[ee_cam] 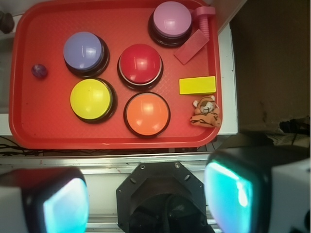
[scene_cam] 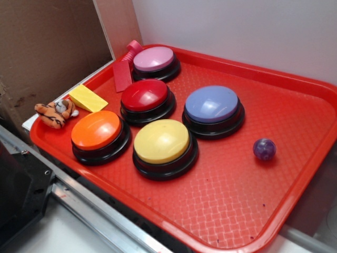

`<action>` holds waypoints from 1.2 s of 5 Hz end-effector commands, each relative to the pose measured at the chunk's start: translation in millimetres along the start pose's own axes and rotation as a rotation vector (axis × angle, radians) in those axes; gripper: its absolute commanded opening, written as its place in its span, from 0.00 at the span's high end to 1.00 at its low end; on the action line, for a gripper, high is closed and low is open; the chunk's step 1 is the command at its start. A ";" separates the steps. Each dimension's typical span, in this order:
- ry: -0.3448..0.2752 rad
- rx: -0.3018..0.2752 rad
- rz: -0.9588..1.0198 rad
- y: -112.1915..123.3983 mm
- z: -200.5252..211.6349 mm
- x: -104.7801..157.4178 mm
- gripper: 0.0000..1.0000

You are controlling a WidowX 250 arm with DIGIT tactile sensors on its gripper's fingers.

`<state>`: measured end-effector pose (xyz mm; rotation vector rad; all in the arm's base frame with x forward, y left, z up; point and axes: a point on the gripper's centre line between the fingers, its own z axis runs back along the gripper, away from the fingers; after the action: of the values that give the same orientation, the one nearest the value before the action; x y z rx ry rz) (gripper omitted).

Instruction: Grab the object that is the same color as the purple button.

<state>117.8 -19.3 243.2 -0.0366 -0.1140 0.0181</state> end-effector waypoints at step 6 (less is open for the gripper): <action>-0.213 0.042 -1.025 -86.4 -67.3 94.9 0.00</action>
<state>227.4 -98.6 179.3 0.0658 -0.2942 -0.9993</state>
